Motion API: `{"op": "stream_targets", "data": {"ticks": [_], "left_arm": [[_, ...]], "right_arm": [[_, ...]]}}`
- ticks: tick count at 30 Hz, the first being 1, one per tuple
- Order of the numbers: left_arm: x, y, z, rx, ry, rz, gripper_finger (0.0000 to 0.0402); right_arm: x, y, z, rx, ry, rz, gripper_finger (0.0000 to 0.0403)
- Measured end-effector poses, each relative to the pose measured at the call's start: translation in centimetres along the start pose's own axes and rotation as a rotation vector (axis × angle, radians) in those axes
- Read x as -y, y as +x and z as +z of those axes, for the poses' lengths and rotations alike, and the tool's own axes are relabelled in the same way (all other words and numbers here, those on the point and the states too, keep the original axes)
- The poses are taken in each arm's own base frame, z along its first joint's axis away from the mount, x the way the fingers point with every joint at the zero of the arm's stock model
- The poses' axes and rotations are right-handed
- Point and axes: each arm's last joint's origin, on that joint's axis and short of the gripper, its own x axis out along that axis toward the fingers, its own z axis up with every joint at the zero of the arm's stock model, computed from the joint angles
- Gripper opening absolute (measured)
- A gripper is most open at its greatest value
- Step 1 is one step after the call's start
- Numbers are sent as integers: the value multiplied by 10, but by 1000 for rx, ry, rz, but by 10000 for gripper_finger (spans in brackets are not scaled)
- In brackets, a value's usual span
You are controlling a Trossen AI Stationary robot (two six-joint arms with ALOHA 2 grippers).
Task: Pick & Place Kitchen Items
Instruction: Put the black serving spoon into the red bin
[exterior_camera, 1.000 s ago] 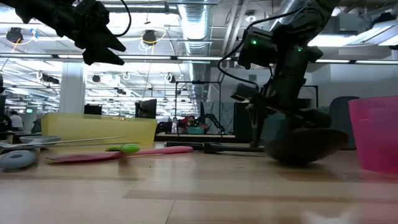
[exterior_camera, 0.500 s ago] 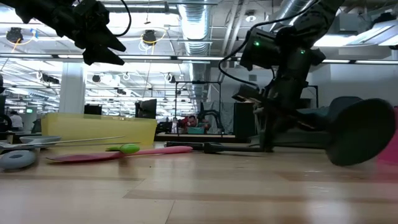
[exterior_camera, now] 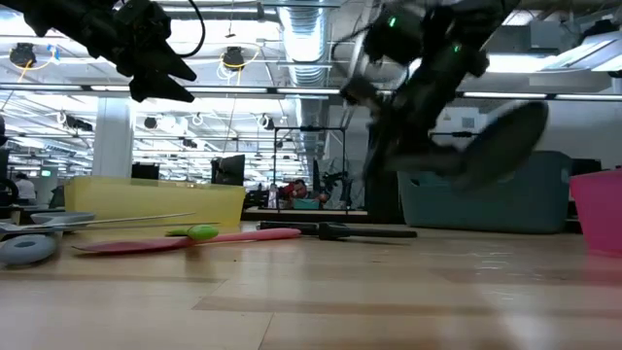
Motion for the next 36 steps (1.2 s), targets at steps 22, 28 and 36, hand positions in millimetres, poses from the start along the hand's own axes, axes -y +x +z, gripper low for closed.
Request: {"op": "stream_targets", "data": {"ticks": [22, 28, 36], "left_arm": [[0, 0, 0, -2, 7, 4, 257], [0, 0, 0, -3, 4, 3, 257], [0, 0, 0, -2, 4, 3, 257]], "right_arm": [[42, -162, -79, 138, -321, -200, 9], [57, -147, -102, 77, -370, -205, 9], [76, -129, -127, 34, -348, -159, 9]]}}
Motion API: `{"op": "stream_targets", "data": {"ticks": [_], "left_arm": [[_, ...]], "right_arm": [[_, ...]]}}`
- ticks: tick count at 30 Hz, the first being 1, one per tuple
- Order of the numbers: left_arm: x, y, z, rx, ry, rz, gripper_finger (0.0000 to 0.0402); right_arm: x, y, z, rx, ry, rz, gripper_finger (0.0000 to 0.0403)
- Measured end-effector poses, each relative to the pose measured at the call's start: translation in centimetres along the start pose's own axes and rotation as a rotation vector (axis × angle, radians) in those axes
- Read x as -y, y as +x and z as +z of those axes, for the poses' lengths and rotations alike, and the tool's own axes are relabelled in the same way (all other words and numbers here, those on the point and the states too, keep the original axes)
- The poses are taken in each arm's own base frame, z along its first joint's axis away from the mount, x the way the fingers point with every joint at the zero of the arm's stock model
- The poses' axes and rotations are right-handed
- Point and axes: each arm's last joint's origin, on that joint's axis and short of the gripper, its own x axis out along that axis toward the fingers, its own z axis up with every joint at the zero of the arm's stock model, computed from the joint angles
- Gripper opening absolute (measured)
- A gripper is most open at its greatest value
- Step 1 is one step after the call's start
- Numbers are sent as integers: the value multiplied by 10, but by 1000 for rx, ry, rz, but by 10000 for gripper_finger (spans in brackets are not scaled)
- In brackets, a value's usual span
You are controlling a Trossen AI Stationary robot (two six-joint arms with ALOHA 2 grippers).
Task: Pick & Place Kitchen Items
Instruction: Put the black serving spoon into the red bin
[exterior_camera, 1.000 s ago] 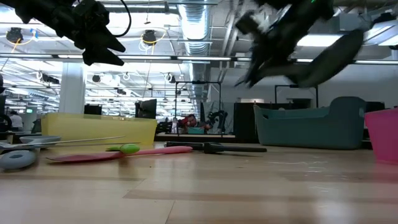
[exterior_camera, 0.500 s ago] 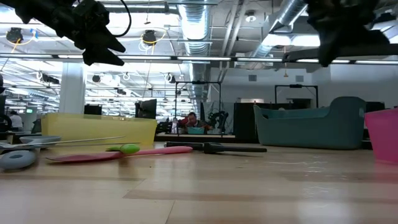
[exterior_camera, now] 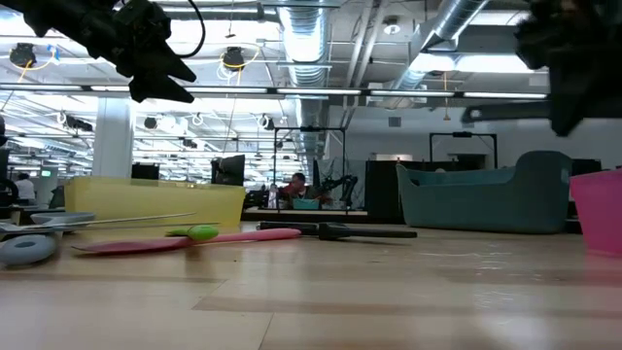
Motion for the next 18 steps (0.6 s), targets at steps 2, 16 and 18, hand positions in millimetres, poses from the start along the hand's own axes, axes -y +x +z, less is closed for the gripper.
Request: {"op": "stream_targets", "data": {"ticks": [2, 16, 18], "left_arm": [[0, 0, 0, 0, 0, 0, 257], [0, 0, 0, 0, -1, -1, 257], [0, 0, 0, 0, -4, -1, 257]], "right_arm": [[2, 3, -8, -13, 15, 8, 9], [13, 19, -31, -40, 8, 54, 11], [13, 23, -31, -18, 16, 73, 13]]}}
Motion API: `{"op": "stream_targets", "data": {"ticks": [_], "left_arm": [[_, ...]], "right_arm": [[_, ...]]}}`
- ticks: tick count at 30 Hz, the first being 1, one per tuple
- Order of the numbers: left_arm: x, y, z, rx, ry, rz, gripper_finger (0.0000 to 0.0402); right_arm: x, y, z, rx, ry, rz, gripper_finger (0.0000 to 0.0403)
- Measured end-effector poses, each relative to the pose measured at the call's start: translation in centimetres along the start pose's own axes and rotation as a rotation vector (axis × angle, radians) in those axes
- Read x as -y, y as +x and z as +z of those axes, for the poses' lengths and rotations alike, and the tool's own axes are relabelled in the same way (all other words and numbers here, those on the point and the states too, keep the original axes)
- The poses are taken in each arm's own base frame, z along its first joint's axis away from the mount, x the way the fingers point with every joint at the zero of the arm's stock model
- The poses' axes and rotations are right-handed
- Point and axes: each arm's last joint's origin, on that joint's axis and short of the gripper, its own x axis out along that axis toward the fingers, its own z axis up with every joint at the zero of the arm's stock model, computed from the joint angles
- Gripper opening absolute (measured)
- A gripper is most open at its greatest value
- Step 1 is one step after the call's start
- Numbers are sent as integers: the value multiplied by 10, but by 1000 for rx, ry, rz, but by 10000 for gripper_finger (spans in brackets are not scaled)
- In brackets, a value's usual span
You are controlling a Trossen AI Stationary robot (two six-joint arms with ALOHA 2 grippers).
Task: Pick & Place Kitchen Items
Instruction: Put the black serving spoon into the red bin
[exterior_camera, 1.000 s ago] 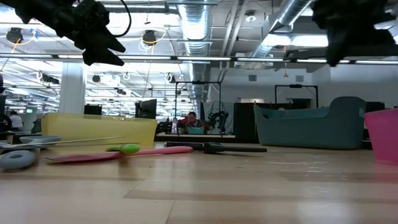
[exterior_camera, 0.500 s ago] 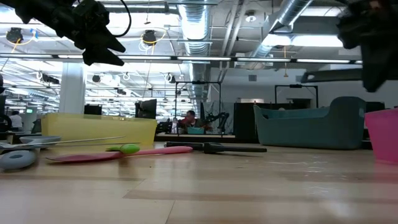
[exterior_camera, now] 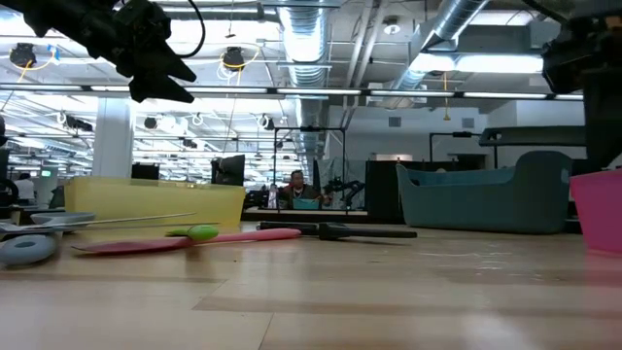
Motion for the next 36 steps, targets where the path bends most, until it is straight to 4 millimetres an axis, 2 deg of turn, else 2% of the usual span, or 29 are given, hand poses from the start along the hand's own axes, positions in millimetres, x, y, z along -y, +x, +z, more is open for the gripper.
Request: {"op": "stream_targets", "data": {"ticks": [6, 13, 22, 26, 33, 36], "left_arm": [[0, 0, 0, 0, -5, 0, 257], [0, 0, 0, 0, -4, 0, 257], [0, 0, 0, 0, -4, 0, 257], [0, 0, 0, 0, -4, 0, 257], [0, 0, 0, 0, 3, 0, 257], [0, 0, 0, 1, 3, -1, 257]], "right_arm": [[3, 5, -2, 4, 5, 18, 10], [3, 6, -2, 0, -2, 17, 45], [2, 6, -1, -4, -33, 26, 70], [3, 5, -1, -8, -31, 30, 113], [5, -4, 4, -85, -4, 70, 221], [4, -12, 11, -99, 12, 98, 246]]}}
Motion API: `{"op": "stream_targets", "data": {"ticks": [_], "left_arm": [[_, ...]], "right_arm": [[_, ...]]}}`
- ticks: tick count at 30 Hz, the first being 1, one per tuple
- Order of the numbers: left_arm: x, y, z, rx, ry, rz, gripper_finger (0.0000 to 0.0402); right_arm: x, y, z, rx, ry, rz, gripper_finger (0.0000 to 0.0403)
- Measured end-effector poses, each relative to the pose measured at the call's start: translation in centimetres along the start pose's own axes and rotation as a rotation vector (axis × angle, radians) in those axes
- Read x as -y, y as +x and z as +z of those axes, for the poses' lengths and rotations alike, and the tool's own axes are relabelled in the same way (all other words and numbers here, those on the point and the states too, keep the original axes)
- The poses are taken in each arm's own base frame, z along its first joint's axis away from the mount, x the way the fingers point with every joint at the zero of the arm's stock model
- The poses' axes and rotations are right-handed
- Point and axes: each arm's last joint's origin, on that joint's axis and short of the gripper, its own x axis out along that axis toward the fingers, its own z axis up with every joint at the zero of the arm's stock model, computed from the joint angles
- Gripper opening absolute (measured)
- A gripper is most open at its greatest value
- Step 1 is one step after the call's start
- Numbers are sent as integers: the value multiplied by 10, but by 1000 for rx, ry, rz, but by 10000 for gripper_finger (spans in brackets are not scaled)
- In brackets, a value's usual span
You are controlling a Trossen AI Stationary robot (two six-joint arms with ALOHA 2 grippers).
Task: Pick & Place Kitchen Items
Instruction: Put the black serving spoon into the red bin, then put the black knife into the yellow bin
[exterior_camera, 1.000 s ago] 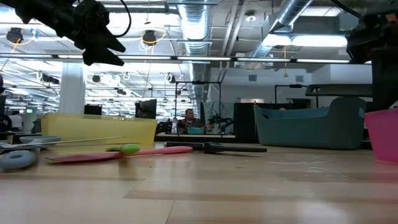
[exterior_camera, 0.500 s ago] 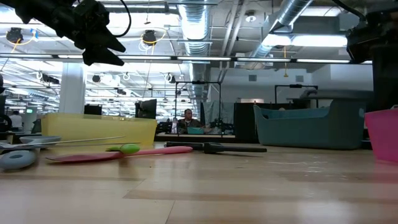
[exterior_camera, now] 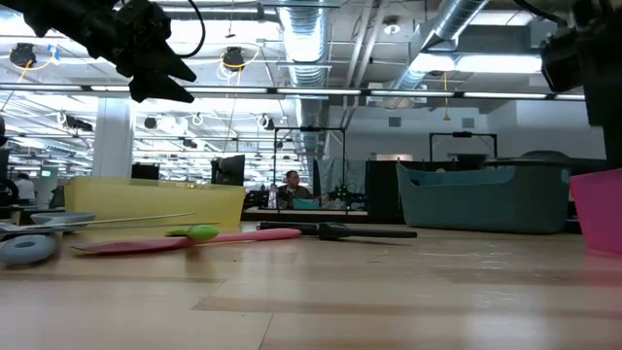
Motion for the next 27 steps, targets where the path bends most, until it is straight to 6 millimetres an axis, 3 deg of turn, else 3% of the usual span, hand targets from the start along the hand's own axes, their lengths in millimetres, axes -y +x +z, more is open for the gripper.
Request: {"op": "stream_targets", "data": {"ticks": [7, 16, 21, 27], "left_arm": [[0, 0, 0, 0, 0, 0, 257], [0, 0, 0, 0, 0, 0, 257], [0, 0, 0, 0, -7, 0, 257], [0, 0, 0, -1, -7, 0, 257]], "right_arm": [[-5, -37, 21, 9, -6, -41, 243], [-47, -84, 72, 292, -178, 33, 231], [-73, -72, 104, 341, -342, -71, 220], [-101, -25, 138, 299, -465, -171, 231]]}}
